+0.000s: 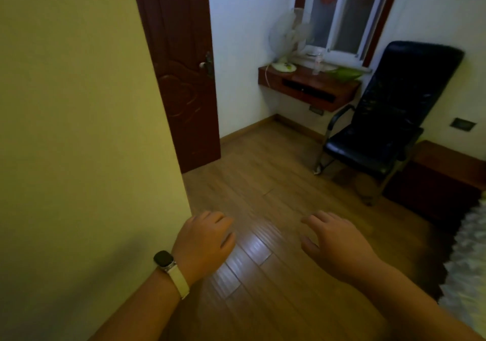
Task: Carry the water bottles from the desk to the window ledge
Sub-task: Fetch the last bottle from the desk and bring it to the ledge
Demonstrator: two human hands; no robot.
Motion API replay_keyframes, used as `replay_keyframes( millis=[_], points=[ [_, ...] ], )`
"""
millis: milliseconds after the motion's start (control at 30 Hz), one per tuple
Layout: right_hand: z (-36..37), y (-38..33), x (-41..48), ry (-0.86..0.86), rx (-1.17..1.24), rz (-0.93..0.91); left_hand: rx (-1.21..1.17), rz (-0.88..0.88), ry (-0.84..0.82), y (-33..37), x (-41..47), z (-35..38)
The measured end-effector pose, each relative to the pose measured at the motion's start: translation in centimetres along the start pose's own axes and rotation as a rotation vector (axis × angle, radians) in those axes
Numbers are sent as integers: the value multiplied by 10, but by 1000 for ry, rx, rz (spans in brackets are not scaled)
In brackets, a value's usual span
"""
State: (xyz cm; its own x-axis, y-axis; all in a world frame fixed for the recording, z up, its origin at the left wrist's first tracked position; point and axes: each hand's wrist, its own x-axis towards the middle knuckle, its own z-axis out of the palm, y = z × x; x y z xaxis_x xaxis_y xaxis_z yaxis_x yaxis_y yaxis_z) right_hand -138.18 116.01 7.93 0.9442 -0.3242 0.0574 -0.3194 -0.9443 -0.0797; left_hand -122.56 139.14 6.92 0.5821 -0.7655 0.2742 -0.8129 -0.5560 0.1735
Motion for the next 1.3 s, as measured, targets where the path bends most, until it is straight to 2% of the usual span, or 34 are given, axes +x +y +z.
replay_keyframes(
  millis=[100, 400, 700, 1000, 1300],
  points=[
    [-16, 1, 38, 59, -3, 68, -1, 82, 9, -24, 56, 0],
    [-7, 46, 116, -1, 38, 223, -46, 211, -61, -49, 183, 31],
    [27, 163, 246, 31, 105, 214, -5, 185, -88, -45, 330, 88],
    [3, 310, 370, 124, 79, 210, 65, 202, -65, 3, 511, 127],
    [8, 400, 448, 89, 82, 302, 81, 251, -109, 15, 636, 170]
  ],
)
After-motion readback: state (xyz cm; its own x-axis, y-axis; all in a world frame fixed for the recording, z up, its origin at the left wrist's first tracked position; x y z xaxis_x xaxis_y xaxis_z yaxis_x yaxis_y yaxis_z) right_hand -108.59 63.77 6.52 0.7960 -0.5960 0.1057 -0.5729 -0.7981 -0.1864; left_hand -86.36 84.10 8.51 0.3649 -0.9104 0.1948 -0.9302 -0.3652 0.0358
